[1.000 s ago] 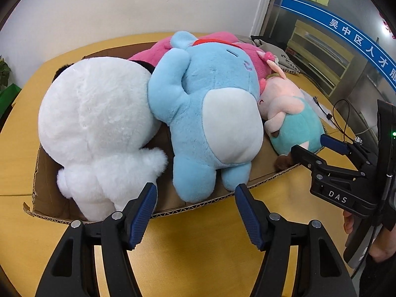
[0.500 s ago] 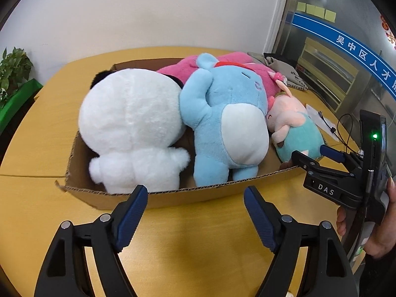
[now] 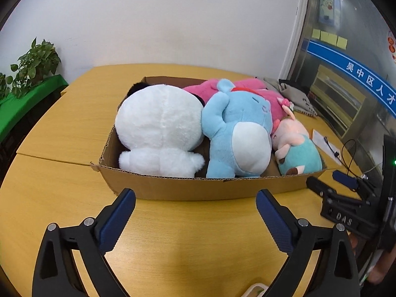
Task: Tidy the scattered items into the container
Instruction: 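Withdraw both grippers from the box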
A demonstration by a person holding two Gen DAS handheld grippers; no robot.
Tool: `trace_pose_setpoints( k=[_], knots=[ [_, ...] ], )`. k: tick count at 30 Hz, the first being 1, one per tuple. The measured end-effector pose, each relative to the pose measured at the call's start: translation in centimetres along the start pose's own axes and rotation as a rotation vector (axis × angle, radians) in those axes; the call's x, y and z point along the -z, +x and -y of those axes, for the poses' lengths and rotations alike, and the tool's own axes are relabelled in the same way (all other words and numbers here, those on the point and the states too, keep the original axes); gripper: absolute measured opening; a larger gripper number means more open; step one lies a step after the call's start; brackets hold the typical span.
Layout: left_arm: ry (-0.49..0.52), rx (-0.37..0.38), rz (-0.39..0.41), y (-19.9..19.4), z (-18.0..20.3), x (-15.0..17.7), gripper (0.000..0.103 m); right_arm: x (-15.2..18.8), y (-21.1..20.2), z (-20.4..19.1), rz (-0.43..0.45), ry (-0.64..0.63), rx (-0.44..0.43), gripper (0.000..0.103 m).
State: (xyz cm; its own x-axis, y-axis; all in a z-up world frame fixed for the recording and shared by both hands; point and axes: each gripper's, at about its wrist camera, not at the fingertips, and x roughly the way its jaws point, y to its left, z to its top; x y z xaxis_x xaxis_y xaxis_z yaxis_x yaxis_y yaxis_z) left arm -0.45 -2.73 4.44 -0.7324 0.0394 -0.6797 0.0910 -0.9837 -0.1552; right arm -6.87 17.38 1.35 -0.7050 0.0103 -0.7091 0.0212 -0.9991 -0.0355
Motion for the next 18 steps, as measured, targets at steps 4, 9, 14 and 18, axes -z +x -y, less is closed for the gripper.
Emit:
trace_pose_setpoints(
  k=[4,9,14,18],
  knots=[
    [0.004,-0.014,0.028,-0.8,0.5,0.5,0.100,0.8,-1.2,-0.6,0.000,-0.033,-0.032,0.080],
    [0.047,-0.011,0.029,-1.2,1.3,1.3,0.101,1.9,-1.8,-0.7,-0.004,-0.034,-0.016,0.080],
    [0.068,0.003,0.009,-0.9,1.8,2.0,0.101,2.5,-1.3,-0.4,-0.026,-0.030,-0.001,0.080],
    [0.069,0.010,-0.004,-0.7,2.0,2.3,0.101,2.7,-1.1,-0.2,-0.034,-0.027,0.010,0.080]
  ],
)
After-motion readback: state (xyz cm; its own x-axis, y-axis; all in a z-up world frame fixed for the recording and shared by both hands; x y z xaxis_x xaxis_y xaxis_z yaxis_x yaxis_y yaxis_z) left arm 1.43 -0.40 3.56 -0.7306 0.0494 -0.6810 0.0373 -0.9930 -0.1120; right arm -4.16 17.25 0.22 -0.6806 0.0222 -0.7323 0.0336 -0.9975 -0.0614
